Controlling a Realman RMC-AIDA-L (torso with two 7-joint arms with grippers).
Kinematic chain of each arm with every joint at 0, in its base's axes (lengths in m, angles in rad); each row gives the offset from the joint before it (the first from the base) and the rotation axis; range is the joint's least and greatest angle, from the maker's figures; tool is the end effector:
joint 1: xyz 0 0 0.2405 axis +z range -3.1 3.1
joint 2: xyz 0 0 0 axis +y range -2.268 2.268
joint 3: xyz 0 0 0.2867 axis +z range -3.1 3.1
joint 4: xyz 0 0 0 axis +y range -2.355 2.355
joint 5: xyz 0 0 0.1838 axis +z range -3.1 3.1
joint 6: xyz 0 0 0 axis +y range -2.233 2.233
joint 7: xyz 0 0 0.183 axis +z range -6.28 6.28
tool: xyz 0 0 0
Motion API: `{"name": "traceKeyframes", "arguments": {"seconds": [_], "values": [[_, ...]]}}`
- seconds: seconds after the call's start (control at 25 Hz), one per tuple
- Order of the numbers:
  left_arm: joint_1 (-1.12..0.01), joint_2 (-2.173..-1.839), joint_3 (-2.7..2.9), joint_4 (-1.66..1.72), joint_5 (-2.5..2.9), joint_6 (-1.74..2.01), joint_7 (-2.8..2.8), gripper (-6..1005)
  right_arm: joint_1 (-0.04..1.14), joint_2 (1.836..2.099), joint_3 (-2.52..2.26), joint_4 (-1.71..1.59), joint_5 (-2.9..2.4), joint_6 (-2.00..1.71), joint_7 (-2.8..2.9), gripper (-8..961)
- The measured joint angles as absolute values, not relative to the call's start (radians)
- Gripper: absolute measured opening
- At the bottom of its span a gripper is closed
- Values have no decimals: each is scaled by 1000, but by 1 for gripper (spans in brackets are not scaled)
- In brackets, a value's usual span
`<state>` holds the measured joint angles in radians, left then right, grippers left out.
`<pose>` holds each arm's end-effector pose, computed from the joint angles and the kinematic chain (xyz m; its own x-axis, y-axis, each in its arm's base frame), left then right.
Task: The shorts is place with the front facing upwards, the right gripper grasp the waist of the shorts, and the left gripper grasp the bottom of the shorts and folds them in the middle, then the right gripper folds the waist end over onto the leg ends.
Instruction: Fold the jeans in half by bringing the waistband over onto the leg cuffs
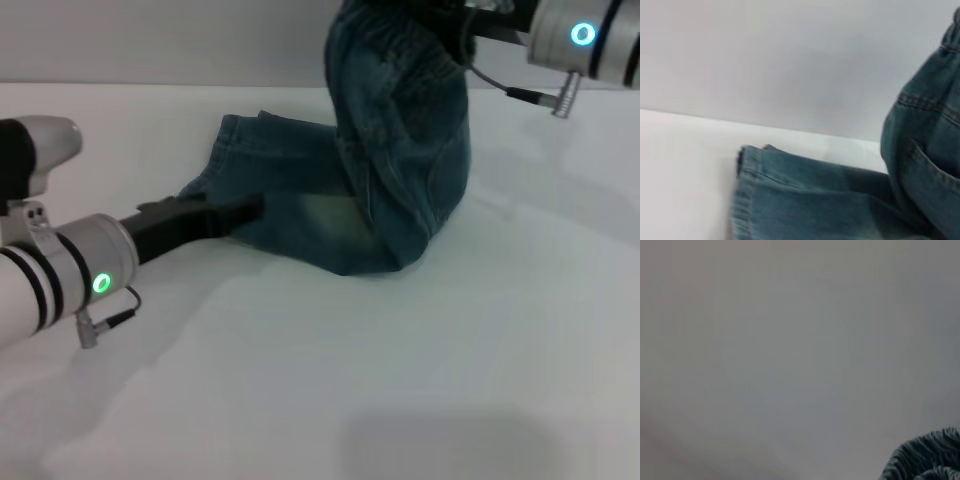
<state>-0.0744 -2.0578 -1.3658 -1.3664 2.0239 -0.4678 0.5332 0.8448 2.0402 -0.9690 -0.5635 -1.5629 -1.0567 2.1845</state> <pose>-0.2574 0.3306 -0.0672 0.4991 0.5899 0.6348 0.8665 -0.3304 -0.3742 0.1337 0.4694 -0.0364 0.2398 -0.6713 -0.7014 -0.8549 -0.4884 0.1751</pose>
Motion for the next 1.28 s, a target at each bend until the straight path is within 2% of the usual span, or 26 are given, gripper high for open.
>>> {"name": "traceKeyframes", "arguments": {"seconds": [0.32,0.92,1.12,1.28], "values": [[-85,-2058,-1418,-1358,2072,-414,534,845,940,2042,-1043,-509,-1565,-1026,2177,25],[-86,-2059,-1492,-1357,2122,-363,534,844,979,2046,-1053,-489,-1591,-955,2145,25],[-101,-2059,-1495,-1353,2131,-362,535,846,1022,2040,-1052,-445,-1595,-909,2126,69],[-125,-2058,-1494,-1333,2134,-360,537,845,1066,2027,-1052,-376,-1623,-898,2125,189]]}}
